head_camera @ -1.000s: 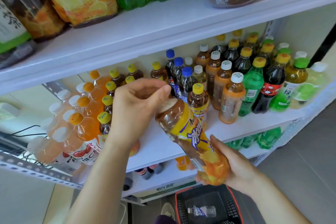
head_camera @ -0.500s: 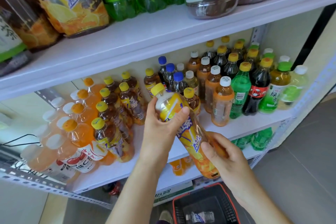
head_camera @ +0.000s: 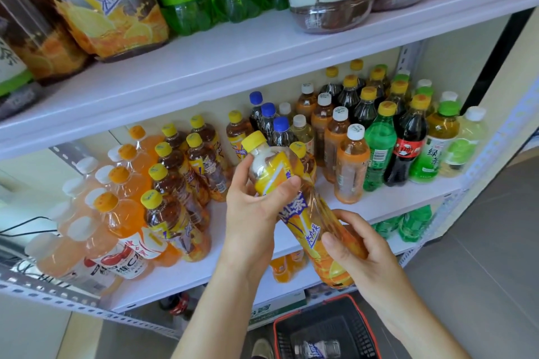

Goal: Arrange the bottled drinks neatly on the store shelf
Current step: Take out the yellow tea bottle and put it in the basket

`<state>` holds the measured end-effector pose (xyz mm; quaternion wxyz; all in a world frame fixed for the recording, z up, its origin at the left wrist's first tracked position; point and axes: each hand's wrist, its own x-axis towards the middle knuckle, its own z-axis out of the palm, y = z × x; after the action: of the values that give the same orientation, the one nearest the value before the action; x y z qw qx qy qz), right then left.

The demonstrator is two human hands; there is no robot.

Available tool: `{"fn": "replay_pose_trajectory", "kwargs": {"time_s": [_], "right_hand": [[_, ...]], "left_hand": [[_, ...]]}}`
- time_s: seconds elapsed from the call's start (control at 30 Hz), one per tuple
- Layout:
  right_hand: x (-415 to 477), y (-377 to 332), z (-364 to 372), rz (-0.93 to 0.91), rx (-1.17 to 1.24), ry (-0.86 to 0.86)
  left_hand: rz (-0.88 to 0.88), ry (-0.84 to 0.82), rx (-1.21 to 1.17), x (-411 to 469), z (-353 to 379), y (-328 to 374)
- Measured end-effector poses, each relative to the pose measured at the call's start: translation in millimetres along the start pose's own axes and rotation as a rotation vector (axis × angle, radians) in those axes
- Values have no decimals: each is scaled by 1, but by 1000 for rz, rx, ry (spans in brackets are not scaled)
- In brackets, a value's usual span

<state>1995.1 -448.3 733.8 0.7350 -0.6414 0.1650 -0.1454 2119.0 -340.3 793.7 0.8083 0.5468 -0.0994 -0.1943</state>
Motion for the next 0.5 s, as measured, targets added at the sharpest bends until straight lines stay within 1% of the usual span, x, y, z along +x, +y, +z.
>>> {"fn": "replay_pose_trajectory", "kwargs": {"time_s": [0.1, 0.17, 0.23, 0.3, 0.37, 0.47, 0.5], "right_hand": [[2, -2, -10, 84, 38, -152], [4, -5, -16, 122, 53, -241], [4, -8, -18, 95, 12, -260], [2, -8, -15, 20, -32, -234], [-2, -6, -9, -64, -60, -167], [-8, 3, 1, -167, -101, 22], [-9, 6, 2, -192, -159, 113]], "left_hand": [[-1, -55, -45, 0, 2, 1], [-9, -123, -93, -2, 3, 1], [-33, -200, -132, -4, 2, 1], [-52, -280, -154, -4, 2, 2], [-56, -307, -131, -3, 5, 5], [-4, -256, 29, 0, 8, 8], [4, -240, 70, 0, 8, 9]]}}
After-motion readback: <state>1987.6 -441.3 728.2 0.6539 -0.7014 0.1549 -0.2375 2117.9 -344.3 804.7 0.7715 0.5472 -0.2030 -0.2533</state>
